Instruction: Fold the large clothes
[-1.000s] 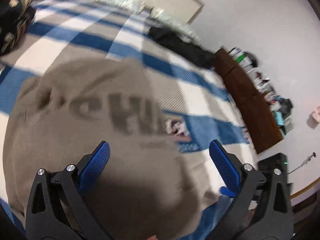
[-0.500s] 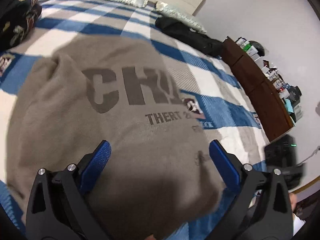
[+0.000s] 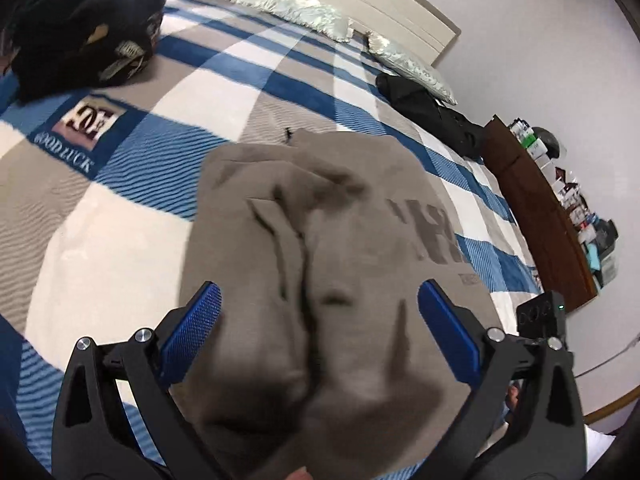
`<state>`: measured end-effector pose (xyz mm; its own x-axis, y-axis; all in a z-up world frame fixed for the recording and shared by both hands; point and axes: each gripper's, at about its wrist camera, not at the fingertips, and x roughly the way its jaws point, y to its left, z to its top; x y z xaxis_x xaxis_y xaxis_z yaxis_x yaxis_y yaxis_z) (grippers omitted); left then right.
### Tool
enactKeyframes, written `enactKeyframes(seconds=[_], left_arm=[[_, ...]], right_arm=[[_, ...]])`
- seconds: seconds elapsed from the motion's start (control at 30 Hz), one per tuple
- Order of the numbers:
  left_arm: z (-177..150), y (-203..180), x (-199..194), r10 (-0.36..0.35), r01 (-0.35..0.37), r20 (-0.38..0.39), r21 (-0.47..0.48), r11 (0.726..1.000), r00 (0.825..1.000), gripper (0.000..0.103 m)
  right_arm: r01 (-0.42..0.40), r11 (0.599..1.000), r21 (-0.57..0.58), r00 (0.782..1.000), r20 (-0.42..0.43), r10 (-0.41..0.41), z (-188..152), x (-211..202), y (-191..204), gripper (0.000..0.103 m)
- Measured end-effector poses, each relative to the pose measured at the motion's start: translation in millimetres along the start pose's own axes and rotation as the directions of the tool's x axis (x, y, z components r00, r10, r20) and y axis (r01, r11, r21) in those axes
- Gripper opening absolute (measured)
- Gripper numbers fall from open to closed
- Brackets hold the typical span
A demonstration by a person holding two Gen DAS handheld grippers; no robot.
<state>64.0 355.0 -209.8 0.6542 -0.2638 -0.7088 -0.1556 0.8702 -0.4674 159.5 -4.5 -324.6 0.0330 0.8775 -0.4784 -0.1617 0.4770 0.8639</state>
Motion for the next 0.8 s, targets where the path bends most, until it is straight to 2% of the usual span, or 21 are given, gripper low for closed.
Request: enactKeyframes(seconds=[0.13,0.23,0.33,0.37,0.43,0.6,0.8], left_arm=[[7,31,10,-0.050,0.048,-0.043,-0.046,0.998,0.998,0.097],[11,50,26,-0.108,0.099,-0.097,-0.094,0.991,0.989,0.097],[20,62,36,-0.133,0.121,-0.103,-0.118,0.986,0.986,0.097],[24,67,38,-0.160,0.146,-0.099,-0.137,0.980,0.982,0.097],[31,80,50,-0.246,0.219,-0.117,-0.207,0.954,0.962,0.097],[36,107,74,-0.324,0.272,-0.121,-0.319,0.908,0.938,0.096],[36,89,96,-0.368,0.312,-0.173,-0.281,0.907,0.913,0.097]], right_arm=[[-0.013,1.000,-0.028,1.000,0.001,0.013,2,12,8,0.099],[-0.027,0.999,-0.026,1.000,-0.014,0.026,7,21,13,0.099],[-0.028,0.999,-0.024,0.999,-0.022,0.027,10,25,13,0.099],[-0.032,0.999,-0.025,0.999,-0.023,0.032,10,24,13,0.099],[-0.038,0.999,-0.030,0.999,-0.026,0.037,10,25,14,0.099],[-0.040,0.999,-0.029,0.999,-0.030,0.039,12,23,13,0.099],[-0.053,0.998,-0.021,0.998,-0.045,0.052,13,19,13,0.099]])
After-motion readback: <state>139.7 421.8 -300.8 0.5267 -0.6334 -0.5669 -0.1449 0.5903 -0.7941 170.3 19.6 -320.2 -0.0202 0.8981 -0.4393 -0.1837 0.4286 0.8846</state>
